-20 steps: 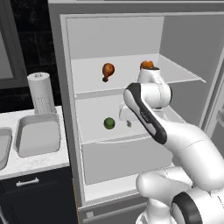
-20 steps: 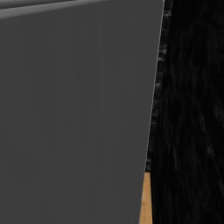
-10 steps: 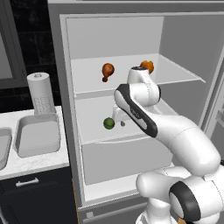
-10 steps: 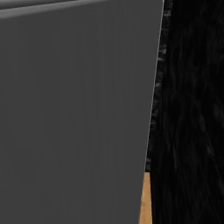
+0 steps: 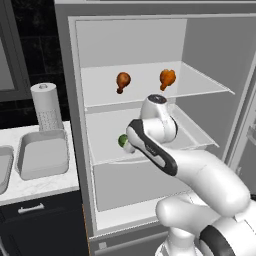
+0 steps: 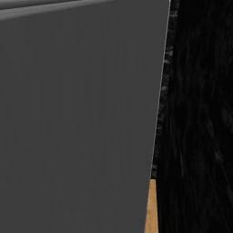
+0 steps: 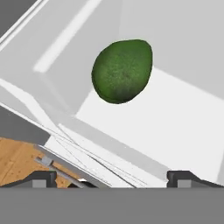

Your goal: Place one avocado and one chicken drumstick in each tupperware on the nearby counter, to pack two identical lunches.

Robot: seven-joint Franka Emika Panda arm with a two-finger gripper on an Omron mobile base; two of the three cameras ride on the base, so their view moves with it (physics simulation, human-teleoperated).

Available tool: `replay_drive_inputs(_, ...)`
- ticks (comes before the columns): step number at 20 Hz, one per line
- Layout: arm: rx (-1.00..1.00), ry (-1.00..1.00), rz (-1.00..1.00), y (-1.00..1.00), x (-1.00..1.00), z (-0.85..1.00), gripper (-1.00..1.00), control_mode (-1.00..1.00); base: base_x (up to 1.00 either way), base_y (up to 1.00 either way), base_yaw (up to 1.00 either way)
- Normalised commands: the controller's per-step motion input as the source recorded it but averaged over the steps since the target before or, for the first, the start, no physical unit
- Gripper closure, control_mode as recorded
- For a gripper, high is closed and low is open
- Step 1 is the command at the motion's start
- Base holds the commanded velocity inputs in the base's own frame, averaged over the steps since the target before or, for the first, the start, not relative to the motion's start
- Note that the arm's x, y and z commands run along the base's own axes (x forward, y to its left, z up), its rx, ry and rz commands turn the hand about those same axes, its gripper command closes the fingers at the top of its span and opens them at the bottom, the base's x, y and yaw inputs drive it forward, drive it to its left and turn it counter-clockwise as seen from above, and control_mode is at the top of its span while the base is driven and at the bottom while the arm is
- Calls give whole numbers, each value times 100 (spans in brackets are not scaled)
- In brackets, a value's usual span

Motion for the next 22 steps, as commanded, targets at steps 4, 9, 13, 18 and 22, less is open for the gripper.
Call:
replay_drive_inputs(4, 1, -1, 0, 53, 69, 4, -100, -100, 0, 0, 0)
replay_drive_inputs(9, 3, 0, -17, 43, 48, -3, -100, -100, 0, 0, 0)
replay_drive_inputs(13, 21, -2, -25, 5, 7, -19, -100, -100, 0, 0, 0)
replay_drive_inputs(18, 10, 0, -2, 1, 29, -3, -100, -100, 0, 0, 0)
replay_drive_inputs(22, -6, 0, 0, 9, 42, -12, -100, -100, 0, 0, 0)
